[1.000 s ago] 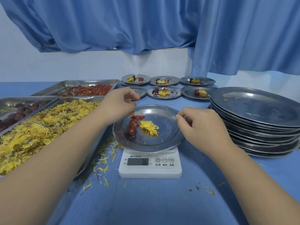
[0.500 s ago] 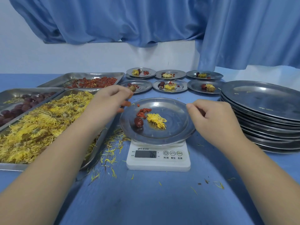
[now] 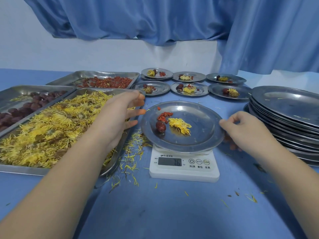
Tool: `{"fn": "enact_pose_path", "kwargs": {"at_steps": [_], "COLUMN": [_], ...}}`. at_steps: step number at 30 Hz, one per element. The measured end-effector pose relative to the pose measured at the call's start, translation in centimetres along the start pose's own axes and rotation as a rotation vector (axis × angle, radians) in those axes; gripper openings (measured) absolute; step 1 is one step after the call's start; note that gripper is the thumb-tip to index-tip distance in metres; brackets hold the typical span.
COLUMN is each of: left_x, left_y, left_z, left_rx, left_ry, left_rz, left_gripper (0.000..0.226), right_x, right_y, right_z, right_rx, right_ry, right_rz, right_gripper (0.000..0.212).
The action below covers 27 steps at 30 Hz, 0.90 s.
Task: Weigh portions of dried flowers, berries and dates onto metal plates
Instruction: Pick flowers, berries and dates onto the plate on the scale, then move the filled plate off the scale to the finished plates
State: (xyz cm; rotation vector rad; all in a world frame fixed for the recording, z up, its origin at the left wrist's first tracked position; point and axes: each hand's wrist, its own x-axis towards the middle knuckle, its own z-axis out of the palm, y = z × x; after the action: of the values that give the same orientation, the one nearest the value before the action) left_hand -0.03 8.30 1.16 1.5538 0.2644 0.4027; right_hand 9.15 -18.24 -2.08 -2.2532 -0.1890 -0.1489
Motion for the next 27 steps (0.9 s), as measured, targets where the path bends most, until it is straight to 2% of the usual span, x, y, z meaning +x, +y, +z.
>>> {"fn": "enact_pose_path", "kwargs": {"at_steps": [4, 7, 15, 20, 27], "left_x": [-0.1, -0.3, -0.3, 0.2, 1.0], "left_y": [0.0, 0.1, 0.2, 0.0, 0.2], "left_z": [0.1, 0.1, 0.0, -0.6, -2.2], "left_rx": [-0.046, -0.063, -0.219, -0.422, -0.825], "left_ry": [-0.035, -0.048, -0.040, 0.104, 0.161], "left_rz": [-0.009, 0.000, 0.058, 0.104, -0.086], "left_gripper": [0.018, 0.019, 0.026, 0.022, 0.033], "right_x": [-0.1, -0.2, -0.6, 1.3, 9.1], "right_y": [-0.2, -0.5, -1.0, -3.2, -8.3], "right_z": [-0.2, -0.4, 0.8, 1.2, 4.8], "right_rx": [0.234, 0.436, 0.822, 0.907, 0.916], "right_ry": [-0.105, -0.161, -0.064, -0.061, 0.024], "right_rz": [0.081, 0.110, 0.090, 0.103, 0.157], "right_gripper": [0.010, 0.016, 0.028, 0.027, 0.035]}}
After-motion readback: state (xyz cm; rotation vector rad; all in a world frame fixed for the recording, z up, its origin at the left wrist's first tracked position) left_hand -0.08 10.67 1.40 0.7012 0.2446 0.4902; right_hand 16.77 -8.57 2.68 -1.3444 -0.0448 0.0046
